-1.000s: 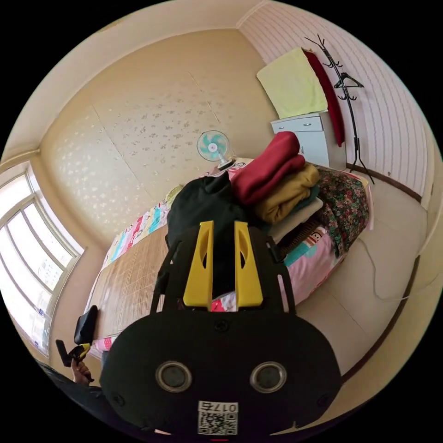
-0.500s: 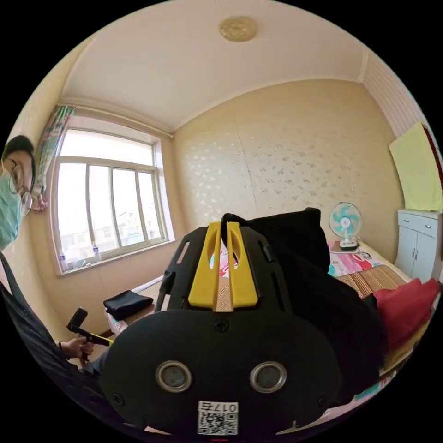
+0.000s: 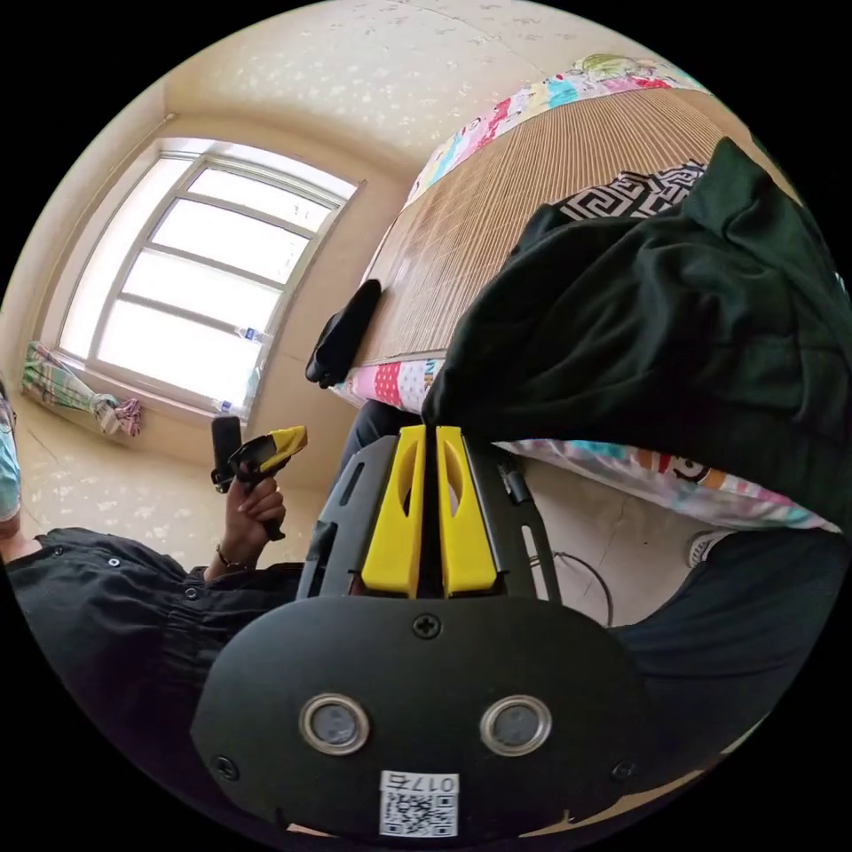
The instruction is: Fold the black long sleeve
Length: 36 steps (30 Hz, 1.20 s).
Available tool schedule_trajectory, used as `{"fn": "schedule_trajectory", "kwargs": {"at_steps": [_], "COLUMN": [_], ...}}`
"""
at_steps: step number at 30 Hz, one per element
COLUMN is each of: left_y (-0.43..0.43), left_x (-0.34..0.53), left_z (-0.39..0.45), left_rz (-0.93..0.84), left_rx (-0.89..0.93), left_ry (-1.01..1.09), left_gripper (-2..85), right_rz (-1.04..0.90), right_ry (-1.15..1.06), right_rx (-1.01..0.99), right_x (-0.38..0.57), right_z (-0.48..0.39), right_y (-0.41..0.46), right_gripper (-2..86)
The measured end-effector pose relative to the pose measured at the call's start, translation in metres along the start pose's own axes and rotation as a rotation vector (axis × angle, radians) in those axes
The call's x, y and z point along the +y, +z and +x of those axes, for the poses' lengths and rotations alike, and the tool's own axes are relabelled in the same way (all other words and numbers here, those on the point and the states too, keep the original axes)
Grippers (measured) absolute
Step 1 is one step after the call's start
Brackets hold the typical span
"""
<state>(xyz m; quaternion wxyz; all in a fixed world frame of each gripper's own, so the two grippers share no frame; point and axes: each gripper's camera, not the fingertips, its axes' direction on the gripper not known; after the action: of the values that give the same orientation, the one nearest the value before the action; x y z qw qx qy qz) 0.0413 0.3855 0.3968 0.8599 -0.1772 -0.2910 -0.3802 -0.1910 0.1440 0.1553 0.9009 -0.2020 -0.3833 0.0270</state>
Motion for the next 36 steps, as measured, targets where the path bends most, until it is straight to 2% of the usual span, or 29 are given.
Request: {"fn": "schedule_trajectory", "kwargs": {"at_steps": [5,8,11,15,19,22,23,25,27,29,34,36], "left_y": [0.051,0.086,0.132,0.181,0.230,0.237,0.240,0.225,0.156,0.109,0.013,-0.054], "left_x": [-0.071,-0.132,-0.187,-0.250,-0.289,-0.289,-0.285,-0.274,-0.249,-0.226,-0.233,-0.244], "left_z": [-0.011,-0.005,-0.011,-0.036,-0.068,-0.089,-0.098,-0.113,-0.138,-0.147,-0.104,-0.068], "left_rz": [-0.013,-0.055,-0.123,-0.137,-0.251,-0.270,-0.321,-0.304,-0.037,0.114,0.156,0.208], "left_rx": [0.060,0.003,-0.087,-0.125,-0.184,-0.126,-0.063,0.101,0.509,0.718,0.967,1.083], "left_ry": [0.023,0.101,0.148,0.176,0.159,0.151,0.134,0.092,-0.021,-0.059,0.205,0.420], "left_gripper": [8.8,9.3,10.0,10.1,10.7,7.7,4.8,2.1,0.4,-0.1,-0.6,-0.6], "right_rz": [-0.055,-0.121,-0.183,-0.239,-0.182,-0.147,-0.137,-0.080,-0.031,0.016,0.118,0.136], "right_ry": [-0.092,-0.129,-0.203,-0.131,-0.066,-0.016,-0.007,0.026,0.052,0.058,0.012,-0.027], "right_rx": [-0.008,-0.069,-0.231,-0.125,-0.246,-0.226,-0.223,-0.227,-0.235,-0.248,-0.297,-0.326], "right_x": [-0.012,-0.015,-0.010,-0.009,-0.015,-0.018,-0.018,-0.019,-0.019,-0.020,-0.022,-0.024], "right_z": [-0.017,-0.021,-0.029,-0.024,-0.005,0.012,0.015,0.029,0.040,0.048,0.056,0.053], "right_y": [-0.021,-0.026,-0.019,-0.008,-0.030,-0.051,-0.056,-0.077,-0.092,-0.107,-0.138,-0.145], "right_gripper": [1.8,1.2,0.6,0.4,0.3,0.3,0.3,0.3,0.3,0.2,0.2,0.2]}}
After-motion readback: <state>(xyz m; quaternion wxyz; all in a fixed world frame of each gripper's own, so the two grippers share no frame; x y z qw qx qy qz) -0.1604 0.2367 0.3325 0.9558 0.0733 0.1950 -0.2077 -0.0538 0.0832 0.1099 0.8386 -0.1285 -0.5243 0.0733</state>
